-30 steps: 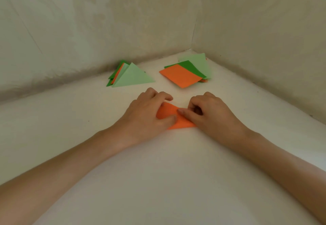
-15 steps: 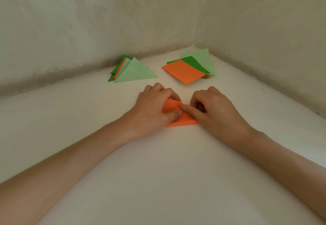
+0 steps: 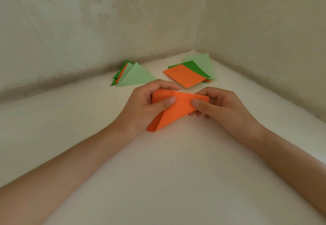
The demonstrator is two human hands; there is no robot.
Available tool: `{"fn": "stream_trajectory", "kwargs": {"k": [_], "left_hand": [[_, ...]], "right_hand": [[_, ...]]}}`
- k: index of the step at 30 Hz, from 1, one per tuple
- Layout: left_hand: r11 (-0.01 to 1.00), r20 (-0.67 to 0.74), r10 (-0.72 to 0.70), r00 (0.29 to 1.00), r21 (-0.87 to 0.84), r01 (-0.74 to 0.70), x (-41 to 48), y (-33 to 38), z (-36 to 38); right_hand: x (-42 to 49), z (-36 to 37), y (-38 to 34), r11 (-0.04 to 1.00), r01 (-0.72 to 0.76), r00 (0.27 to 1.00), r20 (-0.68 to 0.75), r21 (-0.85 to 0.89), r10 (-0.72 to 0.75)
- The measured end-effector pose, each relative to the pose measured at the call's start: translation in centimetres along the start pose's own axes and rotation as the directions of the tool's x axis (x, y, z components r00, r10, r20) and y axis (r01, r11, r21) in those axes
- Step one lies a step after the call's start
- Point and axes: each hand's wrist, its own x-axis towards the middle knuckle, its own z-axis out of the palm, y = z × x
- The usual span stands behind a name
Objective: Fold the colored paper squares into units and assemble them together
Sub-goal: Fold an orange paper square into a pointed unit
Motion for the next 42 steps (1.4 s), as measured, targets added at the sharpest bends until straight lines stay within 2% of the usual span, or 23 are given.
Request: {"fn": "stream_trajectory", "kwargs": {"k": [9, 20, 26, 35, 42], "left_hand": [[1.000, 0.057, 0.012, 0.998, 0.018, -0.013, -0.4, 0.3, 0.3], [0.995, 0.007, 0.064, 0.998, 0.072, -0.064, -0.3, -0.1, 0.3], [0.999, -0.017, 0.029, 0.999, 0.044, -0.029, -0.2, 0.3, 0.5], [0.999, -0.045, 0.031, 0.998, 0.042, -0.029, -0.2, 0.5, 0.2], [0.999, -0.074, 0.011, 0.997, 0.050, -0.007, -0.1, 0.4, 0.0]], "right_hand": [[-0.2, 0.1, -0.2, 1.000, 0.009, 0.997, -0.080, -0.006, -0.009], [-0.4, 0.3, -0.2, 0.999, 0.012, 0.994, -0.105, -0.043, -0.016], [-0.3, 0.2, -0.4, 0.998, -0.002, 0.993, -0.122, -0.065, -0.006], [-0.3, -0.4, -0.6, 0.999, -0.011, 0.994, -0.111, 0.044, 0.016], [-0.3, -0.9, -0.5, 0.998, 0.009, 0.995, -0.099, 0.064, -0.002]]}}
